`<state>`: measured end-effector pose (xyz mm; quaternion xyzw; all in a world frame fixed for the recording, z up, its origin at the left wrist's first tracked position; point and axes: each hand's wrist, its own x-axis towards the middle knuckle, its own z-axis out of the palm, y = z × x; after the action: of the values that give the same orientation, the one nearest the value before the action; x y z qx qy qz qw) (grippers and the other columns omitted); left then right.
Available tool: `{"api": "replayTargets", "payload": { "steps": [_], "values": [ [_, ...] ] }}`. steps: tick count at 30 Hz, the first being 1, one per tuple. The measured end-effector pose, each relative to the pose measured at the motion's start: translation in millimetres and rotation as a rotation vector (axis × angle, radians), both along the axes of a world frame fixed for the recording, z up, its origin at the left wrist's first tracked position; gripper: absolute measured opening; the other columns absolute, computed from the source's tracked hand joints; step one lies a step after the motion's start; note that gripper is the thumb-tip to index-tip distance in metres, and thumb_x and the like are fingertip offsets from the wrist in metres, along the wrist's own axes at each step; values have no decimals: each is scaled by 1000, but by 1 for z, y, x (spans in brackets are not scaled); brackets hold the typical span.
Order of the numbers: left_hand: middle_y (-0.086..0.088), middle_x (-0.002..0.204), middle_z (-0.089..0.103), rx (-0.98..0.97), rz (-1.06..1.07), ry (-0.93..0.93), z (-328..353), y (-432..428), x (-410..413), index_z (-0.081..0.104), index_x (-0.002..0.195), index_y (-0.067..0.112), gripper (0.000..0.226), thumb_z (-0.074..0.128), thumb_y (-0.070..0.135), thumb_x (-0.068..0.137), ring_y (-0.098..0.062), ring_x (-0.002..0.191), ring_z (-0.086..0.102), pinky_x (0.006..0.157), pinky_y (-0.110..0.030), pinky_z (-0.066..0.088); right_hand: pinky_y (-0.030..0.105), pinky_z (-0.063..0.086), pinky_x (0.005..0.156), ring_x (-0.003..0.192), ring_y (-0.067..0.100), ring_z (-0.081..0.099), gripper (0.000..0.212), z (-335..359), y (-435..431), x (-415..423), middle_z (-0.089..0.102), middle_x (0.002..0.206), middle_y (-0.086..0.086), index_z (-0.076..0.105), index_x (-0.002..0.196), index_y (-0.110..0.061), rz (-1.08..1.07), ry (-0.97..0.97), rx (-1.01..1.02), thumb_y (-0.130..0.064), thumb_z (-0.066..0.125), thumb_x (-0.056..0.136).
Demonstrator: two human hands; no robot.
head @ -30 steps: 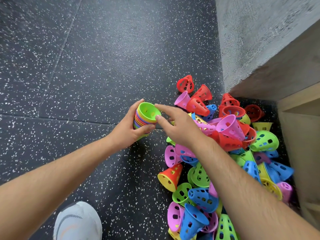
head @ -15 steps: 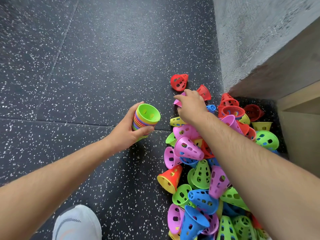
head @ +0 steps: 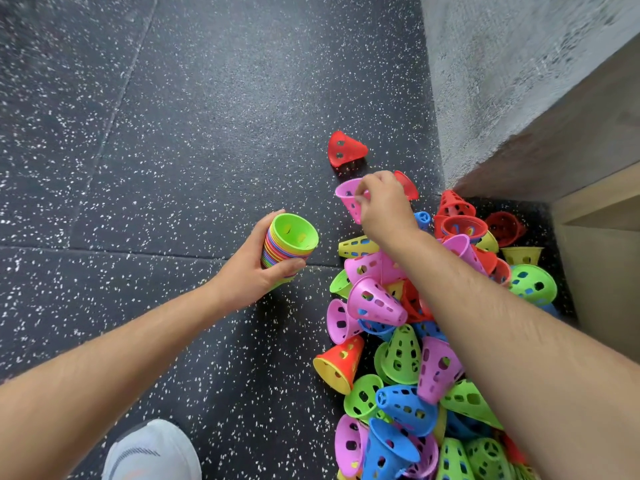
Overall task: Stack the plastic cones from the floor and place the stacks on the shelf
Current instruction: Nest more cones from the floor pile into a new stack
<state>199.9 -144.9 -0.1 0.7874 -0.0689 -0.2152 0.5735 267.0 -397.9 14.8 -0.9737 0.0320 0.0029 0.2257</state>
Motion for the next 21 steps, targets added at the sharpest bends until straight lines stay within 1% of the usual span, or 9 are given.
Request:
{"api": "replayTargets", "payload": {
  "steps": [3,5,7,10,12,14,16,18,21],
  "values": [
    [11,132,57,2,8,10,0,1,0,28,153,31,82,78,14,91,18,102,60,84,0,43,23,35,86,96,18,52,8,22,10,-6,56,104,3,64,97,-15,-94,-152,298,-9,60,94],
    [12,131,57,-7,17,16,0,0,0,29,153,30,80,77,11,91,19,99,60,82,0,44,26,44,88,95,17,58,9,35,17,-15,57,101,-4,63,97,-22,-120,-225,460,-14,59,96],
    [11,131,57,-17,23,18,0,0,1,29,152,29,80,77,11,91,19,100,61,82,-1,44,28,51,90,96,14,63,11,40,24,-27,62,106,0,62,97,-27,-108,-242,601,-17,59,97],
    [10,134,57,-29,26,16,-3,-1,1,29,154,28,81,78,14,91,15,103,61,85,-2,45,27,52,94,101,10,66,16,41,39,-45,63,116,6,60,96,-35,-33,-214,747,-19,60,98],
    [8,134,59,-41,23,14,-3,-2,2,30,153,28,80,78,13,91,12,105,63,86,-5,47,34,52,99,108,14,65,19,38,47,-53,63,117,-1,60,95,-39,28,-188,761,-20,61,97],
    [8,131,60,-53,26,8,-3,-3,1,32,150,29,77,77,9,91,10,103,63,85,-7,48,40,52,99,110,16,64,15,32,52,-59,61,112,-9,61,95,-33,68,-137,712,-18,62,95],
    [8,129,60,-57,32,-5,-2,-4,1,33,146,31,75,77,7,91,11,101,63,84,-7,48,42,51,97,109,16,61,8,27,53,-63,61,108,-9,63,96,-26,112,-78,625,-18,62,93],
    [7,127,61,-64,35,-1,-1,-4,0,34,145,33,73,77,7,91,10,101,64,84,-8,49,35,48,97,108,10,58,6,25,53,-68,62,107,-8,64,96,-24,155,-1,573,-19,64,92],
    [3,127,62,-83,47,23,0,-4,-1,35,145,32,72,75,6,92,8,100,66,81,-10,52,19,40,89,104,1,54,7,25,52,-72,62,106,-11,66,99,-23,191,102,520,-23,66,93]
  ]
}}
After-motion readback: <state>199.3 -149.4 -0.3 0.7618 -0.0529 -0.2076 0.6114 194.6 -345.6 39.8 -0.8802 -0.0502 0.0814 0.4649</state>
